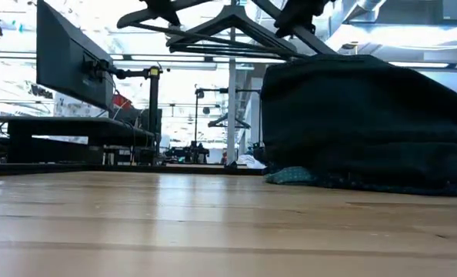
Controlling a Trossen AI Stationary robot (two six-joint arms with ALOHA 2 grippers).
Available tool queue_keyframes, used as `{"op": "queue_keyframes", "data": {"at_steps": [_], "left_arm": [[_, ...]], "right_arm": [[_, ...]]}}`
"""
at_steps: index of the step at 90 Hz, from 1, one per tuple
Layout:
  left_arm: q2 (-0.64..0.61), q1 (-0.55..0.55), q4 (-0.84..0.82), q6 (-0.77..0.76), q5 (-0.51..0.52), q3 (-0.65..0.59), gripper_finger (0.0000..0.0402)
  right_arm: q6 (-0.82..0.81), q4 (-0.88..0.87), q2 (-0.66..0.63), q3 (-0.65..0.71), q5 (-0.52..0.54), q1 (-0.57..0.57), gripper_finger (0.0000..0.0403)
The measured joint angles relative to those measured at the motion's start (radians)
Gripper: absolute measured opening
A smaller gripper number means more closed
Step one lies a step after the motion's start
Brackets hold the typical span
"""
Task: Hang clothes
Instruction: Hang the gray hanger on the rack
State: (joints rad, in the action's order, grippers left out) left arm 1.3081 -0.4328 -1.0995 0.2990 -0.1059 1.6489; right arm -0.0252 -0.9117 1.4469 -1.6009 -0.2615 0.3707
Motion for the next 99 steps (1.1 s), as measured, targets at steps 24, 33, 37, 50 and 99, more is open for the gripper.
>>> {"op": "queue_keyframes", "data": {"at_steps": [24,33,37,50,99], "left_arm": [[-0.095,-0.098,0.008,-0.019,-0.073,0.001,0.0018],[-0.116,-0.116,0.02,-0.004,-0.11,0.001,0.0016],[-0.121,-0.119,0.028,-0.004,-0.126,0.001,0.0016],[-0.131,-0.119,0.073,-0.001,-0.15,0.001,0.0016],[-0.137,-0.165,0.145,-0.008,-0.182,0.001,0.0015]], "right_arm": [[0.11,-0.035,-0.004,-0.184,-0.004,0.109,0.0201],[0.161,-0.035,-0.004,-0.209,-0.005,0.155,0.0224],[0.172,-0.035,-0.003,-0.21,-0.004,0.171,0.023],[0.229,-0.073,0.003,-0.21,-0.007,0.193,0.0233],[0.257,-0.144,-0.007,-0.21,-0.132,0.195,0.0226]]}}
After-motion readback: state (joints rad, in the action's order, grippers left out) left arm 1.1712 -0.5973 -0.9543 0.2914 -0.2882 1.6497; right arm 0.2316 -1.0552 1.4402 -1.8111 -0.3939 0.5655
